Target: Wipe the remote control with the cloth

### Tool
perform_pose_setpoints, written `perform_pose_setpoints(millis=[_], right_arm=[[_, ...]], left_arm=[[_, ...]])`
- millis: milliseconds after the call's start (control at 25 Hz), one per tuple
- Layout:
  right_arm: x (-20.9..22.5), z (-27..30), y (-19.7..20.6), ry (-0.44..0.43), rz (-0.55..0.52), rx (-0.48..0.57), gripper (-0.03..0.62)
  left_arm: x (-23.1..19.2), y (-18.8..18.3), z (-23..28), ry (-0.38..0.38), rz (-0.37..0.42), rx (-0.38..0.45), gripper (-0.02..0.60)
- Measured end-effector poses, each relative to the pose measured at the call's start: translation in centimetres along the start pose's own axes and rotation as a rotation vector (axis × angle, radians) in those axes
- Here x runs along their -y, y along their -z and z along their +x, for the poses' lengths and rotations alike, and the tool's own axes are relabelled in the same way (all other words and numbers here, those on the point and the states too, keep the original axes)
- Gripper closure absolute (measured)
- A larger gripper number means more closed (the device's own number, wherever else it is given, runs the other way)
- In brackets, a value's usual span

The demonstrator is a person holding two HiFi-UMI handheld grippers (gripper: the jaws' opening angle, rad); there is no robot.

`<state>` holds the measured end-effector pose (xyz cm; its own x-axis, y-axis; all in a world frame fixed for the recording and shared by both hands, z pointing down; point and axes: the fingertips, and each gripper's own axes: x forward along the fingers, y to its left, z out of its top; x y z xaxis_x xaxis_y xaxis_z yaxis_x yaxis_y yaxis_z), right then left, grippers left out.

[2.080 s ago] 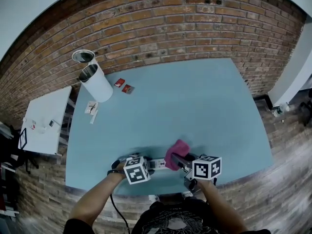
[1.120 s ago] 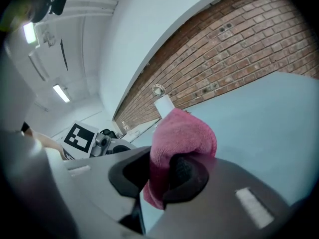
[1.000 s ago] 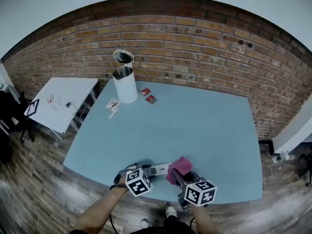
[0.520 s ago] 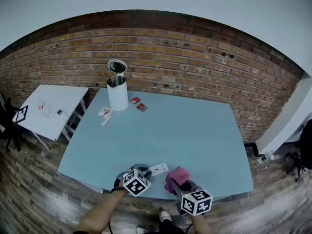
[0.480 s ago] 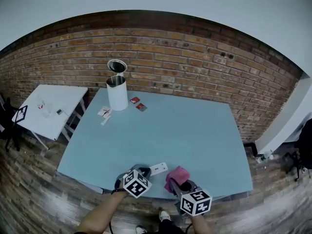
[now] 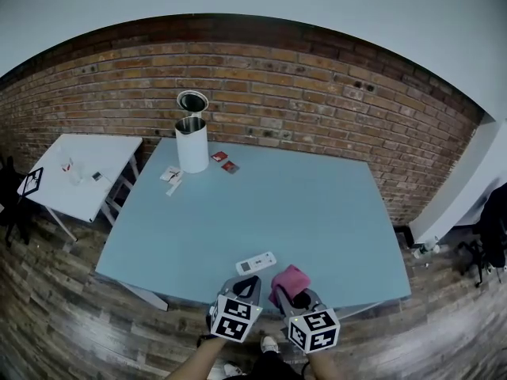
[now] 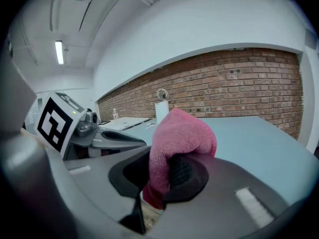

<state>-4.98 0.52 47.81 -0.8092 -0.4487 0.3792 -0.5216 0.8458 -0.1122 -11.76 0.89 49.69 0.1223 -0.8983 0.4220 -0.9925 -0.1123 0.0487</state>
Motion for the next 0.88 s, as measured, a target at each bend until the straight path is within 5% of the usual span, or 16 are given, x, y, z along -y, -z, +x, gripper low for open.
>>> perform_pose_setpoints(millis=[160,880], right_arm=[[-1.0,-0.3,0.3,0.000,-0.009,-0.002,0.533],[-0.9,0.3,0.9,-0.005,-0.014,-0.012,0.533]], left_arm=[[0.3,0.4,-1.5,-0.041,-0.062,0.023,0.584],[1.4,0.9,-1.4,-0.065,-0.049,0.014,0.584]])
